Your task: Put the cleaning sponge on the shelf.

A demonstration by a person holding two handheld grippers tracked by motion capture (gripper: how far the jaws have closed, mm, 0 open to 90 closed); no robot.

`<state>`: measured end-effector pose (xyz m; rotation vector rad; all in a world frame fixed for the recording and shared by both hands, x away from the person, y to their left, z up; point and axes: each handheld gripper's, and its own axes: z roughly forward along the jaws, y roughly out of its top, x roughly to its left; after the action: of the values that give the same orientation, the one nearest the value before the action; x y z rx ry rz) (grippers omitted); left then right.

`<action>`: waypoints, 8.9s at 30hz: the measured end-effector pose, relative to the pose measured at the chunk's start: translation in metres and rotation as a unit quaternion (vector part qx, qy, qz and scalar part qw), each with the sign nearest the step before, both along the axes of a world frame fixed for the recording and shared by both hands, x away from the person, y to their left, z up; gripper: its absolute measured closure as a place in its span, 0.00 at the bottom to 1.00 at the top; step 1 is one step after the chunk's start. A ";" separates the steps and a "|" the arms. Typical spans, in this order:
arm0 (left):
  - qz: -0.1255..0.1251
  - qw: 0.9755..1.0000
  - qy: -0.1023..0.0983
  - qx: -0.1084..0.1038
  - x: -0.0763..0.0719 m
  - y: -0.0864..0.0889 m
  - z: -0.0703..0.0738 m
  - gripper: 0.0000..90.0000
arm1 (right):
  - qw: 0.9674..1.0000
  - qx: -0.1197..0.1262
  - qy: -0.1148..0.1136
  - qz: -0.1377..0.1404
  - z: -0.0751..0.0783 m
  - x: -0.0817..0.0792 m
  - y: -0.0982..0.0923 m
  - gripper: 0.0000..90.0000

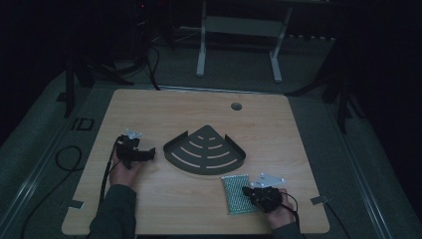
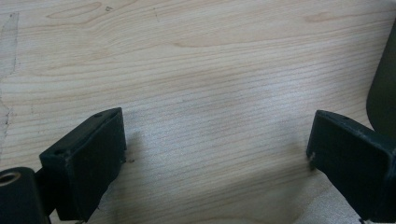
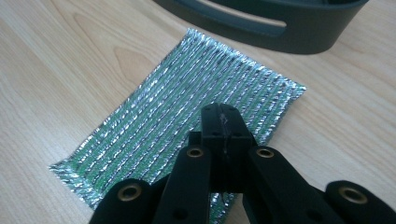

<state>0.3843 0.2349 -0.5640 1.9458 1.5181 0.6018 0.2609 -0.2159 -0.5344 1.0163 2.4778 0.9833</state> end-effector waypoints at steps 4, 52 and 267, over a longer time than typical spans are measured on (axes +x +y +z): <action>0.000 1.000 0.000 0.000 0.000 0.000 0.000 0.06 | 1.000 0.002 0.001 -0.007 0.000 0.002 -0.005 1.00; 0.000 1.000 0.000 0.000 0.000 0.000 0.000 0.06 | 0.994 -0.014 0.005 -0.107 0.011 0.059 -0.062 0.90; 0.000 1.000 -0.001 -0.001 0.000 0.000 0.000 0.06 | 0.989 -0.073 0.126 -0.018 0.131 0.190 0.029 1.00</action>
<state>0.3844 0.2348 -0.5641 1.9433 1.5180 0.6024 0.4510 -0.1871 -0.4030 1.1963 2.6762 0.6862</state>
